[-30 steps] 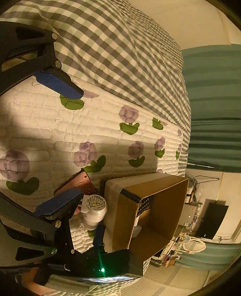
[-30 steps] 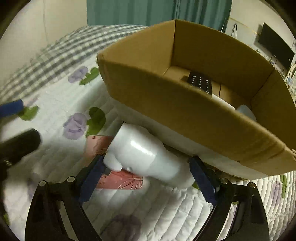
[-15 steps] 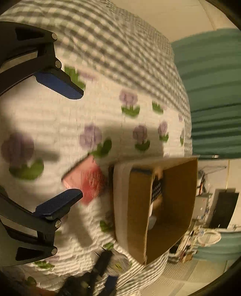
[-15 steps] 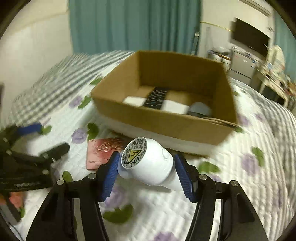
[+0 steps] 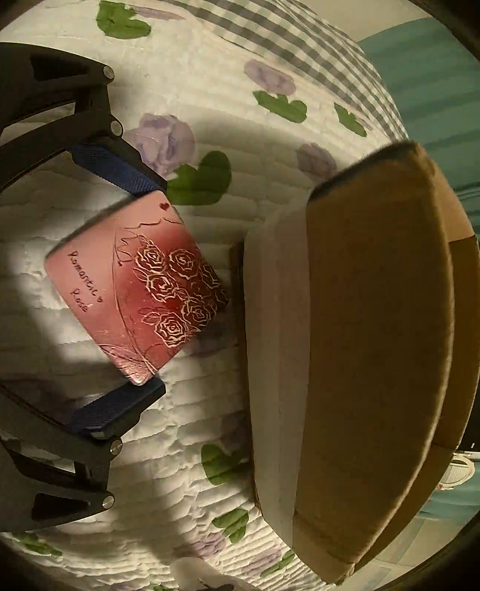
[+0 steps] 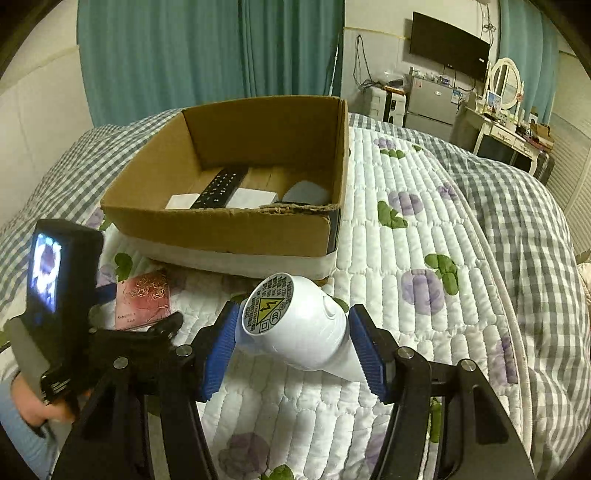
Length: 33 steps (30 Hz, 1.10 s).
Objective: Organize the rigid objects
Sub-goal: 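Grasp the white hair dryer with the right tool while the left tool grasps the pink card, then lower the hair dryer and pink card into the box and open both tools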
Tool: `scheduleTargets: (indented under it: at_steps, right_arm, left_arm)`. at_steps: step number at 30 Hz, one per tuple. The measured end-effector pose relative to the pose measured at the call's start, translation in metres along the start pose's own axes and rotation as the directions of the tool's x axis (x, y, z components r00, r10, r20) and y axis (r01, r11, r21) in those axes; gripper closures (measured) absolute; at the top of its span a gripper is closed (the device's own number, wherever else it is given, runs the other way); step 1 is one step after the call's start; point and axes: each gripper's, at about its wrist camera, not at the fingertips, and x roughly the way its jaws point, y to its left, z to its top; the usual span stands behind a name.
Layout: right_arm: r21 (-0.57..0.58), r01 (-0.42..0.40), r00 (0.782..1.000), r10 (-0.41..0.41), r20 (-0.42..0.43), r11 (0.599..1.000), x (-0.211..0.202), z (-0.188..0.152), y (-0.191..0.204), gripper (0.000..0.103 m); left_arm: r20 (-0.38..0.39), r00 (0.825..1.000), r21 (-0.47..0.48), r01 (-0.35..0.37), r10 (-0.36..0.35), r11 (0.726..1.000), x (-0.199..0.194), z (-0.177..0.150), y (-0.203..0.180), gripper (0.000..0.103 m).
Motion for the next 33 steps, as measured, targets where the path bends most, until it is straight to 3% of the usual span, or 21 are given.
scheduleTargets:
  at_steps: [8, 14, 23, 29, 33]
  right_arm:
    - [0.002, 0.005, 1.000, -0.005, 0.011, 1.000, 0.002, 0.000, 0.001, 0.043]
    - [0.021, -0.016, 0.998, 0.015, 0.054, 1.000, -0.022, 0.003, 0.005, 0.043]
    - [-0.021, -0.012, 0.985, 0.015, 0.171, 1.000, -0.087, 0.035, 0.017, 0.043]
    - [-0.073, -0.013, 0.966, 0.031, 0.255, 0.997, -0.113, 0.083, 0.024, 0.043]
    - [-0.087, -0.032, 0.959, 0.055, 0.278, 0.996, -0.109, 0.115, 0.024, 0.043]
  left_arm:
    - [0.013, 0.999, -0.003, 0.050, -0.049, 0.999, -0.024, -0.005, 0.002, 0.010]
    - [0.124, 0.989, -0.001, 0.082, -0.082, 0.997, -0.086, -0.005, 0.014, 0.010]
    - [0.299, 0.945, -0.010, 0.140, -0.130, 0.990, -0.174, 0.035, 0.035, 0.010]
    - [0.387, 0.913, 0.026, 0.131, -0.131, 0.991, -0.192, 0.079, 0.037, 0.010]
    - [0.421, 0.898, 0.046, 0.120, -0.128, 0.992, -0.182, 0.120, 0.035, 0.010]
